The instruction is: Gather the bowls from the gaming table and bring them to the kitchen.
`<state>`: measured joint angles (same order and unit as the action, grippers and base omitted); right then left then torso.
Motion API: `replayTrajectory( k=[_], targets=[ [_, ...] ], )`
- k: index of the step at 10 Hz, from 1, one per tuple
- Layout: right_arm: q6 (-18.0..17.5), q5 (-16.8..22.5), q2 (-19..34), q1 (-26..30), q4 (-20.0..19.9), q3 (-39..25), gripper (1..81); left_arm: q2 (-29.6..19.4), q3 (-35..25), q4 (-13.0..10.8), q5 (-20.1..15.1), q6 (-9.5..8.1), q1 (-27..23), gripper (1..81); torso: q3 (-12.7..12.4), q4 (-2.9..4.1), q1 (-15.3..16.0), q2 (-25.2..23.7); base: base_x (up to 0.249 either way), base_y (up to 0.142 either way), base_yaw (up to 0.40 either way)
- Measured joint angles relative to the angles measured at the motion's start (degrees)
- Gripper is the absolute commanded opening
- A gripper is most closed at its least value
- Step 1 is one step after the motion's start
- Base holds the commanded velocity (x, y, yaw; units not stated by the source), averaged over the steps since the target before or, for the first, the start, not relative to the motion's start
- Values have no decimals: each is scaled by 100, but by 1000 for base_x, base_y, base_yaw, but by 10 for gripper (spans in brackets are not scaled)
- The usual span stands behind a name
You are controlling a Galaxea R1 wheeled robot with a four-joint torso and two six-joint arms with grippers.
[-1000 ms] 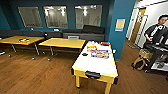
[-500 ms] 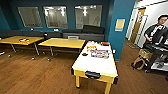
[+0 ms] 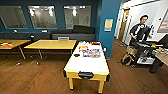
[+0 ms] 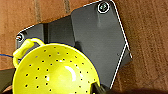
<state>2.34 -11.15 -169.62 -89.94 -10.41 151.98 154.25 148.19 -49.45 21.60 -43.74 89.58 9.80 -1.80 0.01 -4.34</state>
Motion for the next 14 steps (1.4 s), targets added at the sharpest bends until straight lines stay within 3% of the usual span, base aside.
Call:
replayTrajectory(
  k=[7, 14],
  targets=[
    [-2, -13, -39, -16, 0, 4, 10, 66, 33, 0, -85, -2, 20, 10, 0, 0, 0, 0, 0, 0, -392],
    [0, -15, -43, -30, 2, 4, 10, 501, 650, -6, -79, -5, 15, 10, 0, 0, 0, 0, 0, 0, -395]
  ],
)
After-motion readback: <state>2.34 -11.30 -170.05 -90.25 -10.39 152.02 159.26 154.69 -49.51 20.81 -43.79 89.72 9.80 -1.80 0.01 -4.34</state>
